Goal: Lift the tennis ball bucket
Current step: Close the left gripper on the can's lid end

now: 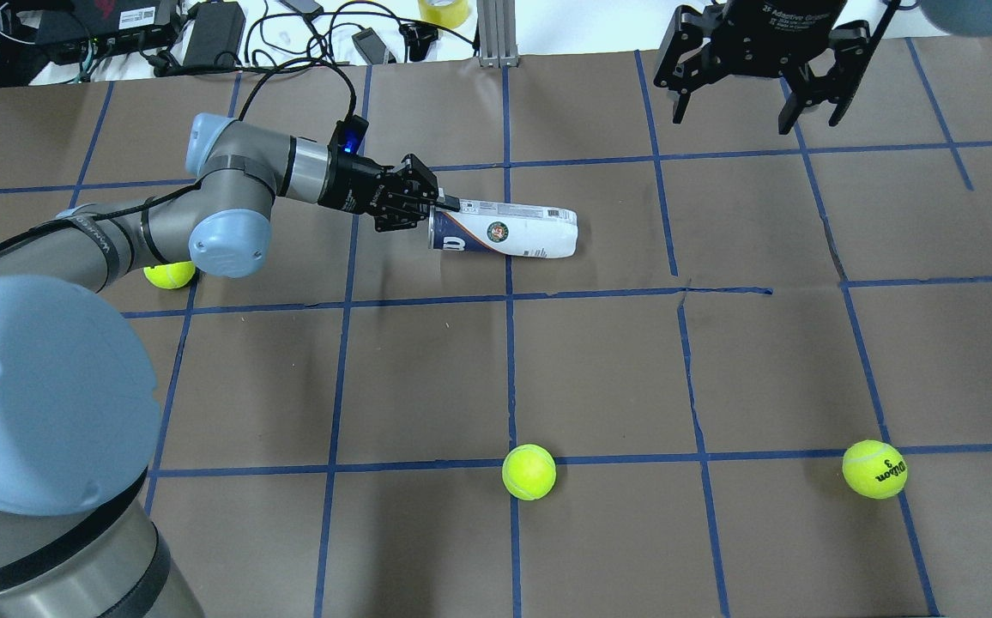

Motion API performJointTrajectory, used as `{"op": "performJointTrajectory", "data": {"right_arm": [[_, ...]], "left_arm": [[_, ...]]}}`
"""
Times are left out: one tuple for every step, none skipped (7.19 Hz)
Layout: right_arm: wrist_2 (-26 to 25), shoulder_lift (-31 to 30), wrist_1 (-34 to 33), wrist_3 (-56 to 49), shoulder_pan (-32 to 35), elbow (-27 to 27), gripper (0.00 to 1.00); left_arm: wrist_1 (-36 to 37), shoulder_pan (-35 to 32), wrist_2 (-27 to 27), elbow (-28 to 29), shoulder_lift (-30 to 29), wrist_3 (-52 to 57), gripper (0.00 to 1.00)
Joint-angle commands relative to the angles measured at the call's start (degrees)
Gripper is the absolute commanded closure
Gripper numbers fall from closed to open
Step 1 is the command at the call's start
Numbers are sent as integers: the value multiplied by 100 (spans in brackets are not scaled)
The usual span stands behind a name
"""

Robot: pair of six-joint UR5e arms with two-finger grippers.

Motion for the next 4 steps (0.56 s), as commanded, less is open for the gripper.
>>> {"op": "performJointTrajectory", "data": {"right_arm": [[18, 29, -58, 309, 1, 10, 0], [10, 29, -49, 275, -16, 19, 0], [10, 29, -49, 301, -7, 19, 0], [18, 29, -58, 301, -7, 19, 0]], "left_arm": [[275, -21, 17, 58, 196, -575, 100], [250, -65, 208, 415, 337, -883, 100], [93, -161, 732, 715, 399, -1060, 100], [-500, -344, 1181, 1083, 573, -1096, 100]]}}
